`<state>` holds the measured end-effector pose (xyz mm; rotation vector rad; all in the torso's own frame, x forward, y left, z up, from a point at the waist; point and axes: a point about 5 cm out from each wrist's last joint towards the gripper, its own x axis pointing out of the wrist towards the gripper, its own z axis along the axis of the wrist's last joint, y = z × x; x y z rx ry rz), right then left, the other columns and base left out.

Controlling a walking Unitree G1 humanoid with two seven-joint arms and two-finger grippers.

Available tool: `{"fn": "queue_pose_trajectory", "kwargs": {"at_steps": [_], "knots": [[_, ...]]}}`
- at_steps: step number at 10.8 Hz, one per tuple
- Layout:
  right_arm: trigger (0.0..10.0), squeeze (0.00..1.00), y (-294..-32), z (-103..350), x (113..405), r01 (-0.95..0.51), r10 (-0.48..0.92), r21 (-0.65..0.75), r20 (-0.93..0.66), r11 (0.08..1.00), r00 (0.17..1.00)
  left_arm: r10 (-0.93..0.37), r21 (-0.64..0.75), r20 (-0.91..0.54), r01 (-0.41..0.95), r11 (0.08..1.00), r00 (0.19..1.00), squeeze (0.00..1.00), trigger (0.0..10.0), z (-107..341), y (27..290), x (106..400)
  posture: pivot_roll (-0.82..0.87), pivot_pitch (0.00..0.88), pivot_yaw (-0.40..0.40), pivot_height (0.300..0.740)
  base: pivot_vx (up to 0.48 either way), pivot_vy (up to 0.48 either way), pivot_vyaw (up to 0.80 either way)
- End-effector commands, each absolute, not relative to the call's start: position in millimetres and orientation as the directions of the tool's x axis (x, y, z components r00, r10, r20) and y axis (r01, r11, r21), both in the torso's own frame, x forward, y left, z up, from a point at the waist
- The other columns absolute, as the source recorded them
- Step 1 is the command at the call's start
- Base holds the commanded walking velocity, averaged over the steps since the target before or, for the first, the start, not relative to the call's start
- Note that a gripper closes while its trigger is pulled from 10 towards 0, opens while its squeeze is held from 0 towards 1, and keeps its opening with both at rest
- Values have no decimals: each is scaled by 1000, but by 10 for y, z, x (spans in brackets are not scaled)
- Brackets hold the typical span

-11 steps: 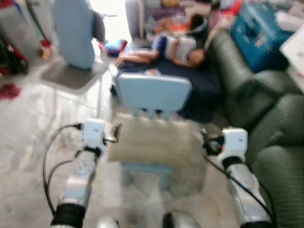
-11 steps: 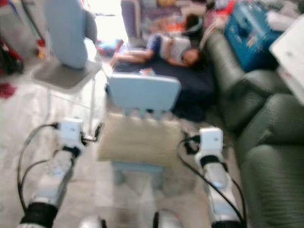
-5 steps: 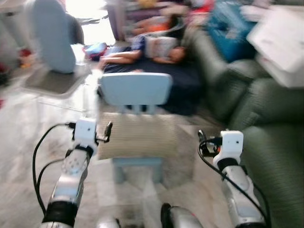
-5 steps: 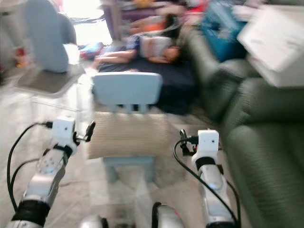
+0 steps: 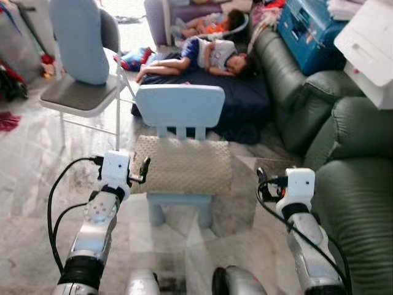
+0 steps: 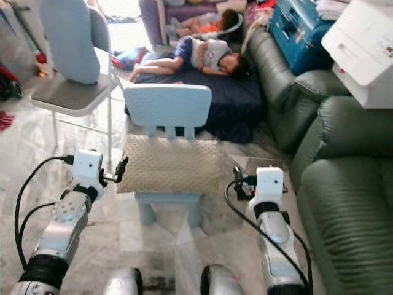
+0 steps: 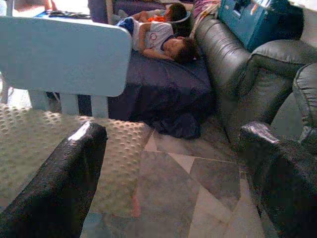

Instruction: Move the pillow to the sofa

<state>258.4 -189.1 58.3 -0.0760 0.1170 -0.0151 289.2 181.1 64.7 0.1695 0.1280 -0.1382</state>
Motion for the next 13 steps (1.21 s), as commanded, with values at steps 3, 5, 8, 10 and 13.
{"fn": "queue_pose_trajectory", "kwargs": {"at_steps": [3,5,8,10,13], "knots": [[10000,0,-1900,621,2647,6,-14,-83,-96,997,995,-110,159,-136,132,978,985,0,10000,647,1845,2907,-23,99,10,740,348,0,0],[10000,0,-1882,611,2637,-2,-6,-86,-98,996,995,-106,156,-140,128,980,984,0,10000,639,1840,2905,-29,105,7,740,356,0,0],[10000,0,-1886,588,2625,-15,5,-96,-104,995,995,-102,149,-146,124,981,984,0,10000,618,1826,2909,-31,105,4,740,341,120,0],[10000,0,-1884,584,2620,-30,19,-104,-104,994,994,-97,147,-147,119,982,984,0,10000,610,1816,2908,-36,107,1,740,315,362,0],[10000,0,-1898,550,2604,-37,24,-106,-118,994,993,-54,143,-175,79,987,983,0,10000,569,1859,2901,-35,111,-3,740,84,449,0]]}}
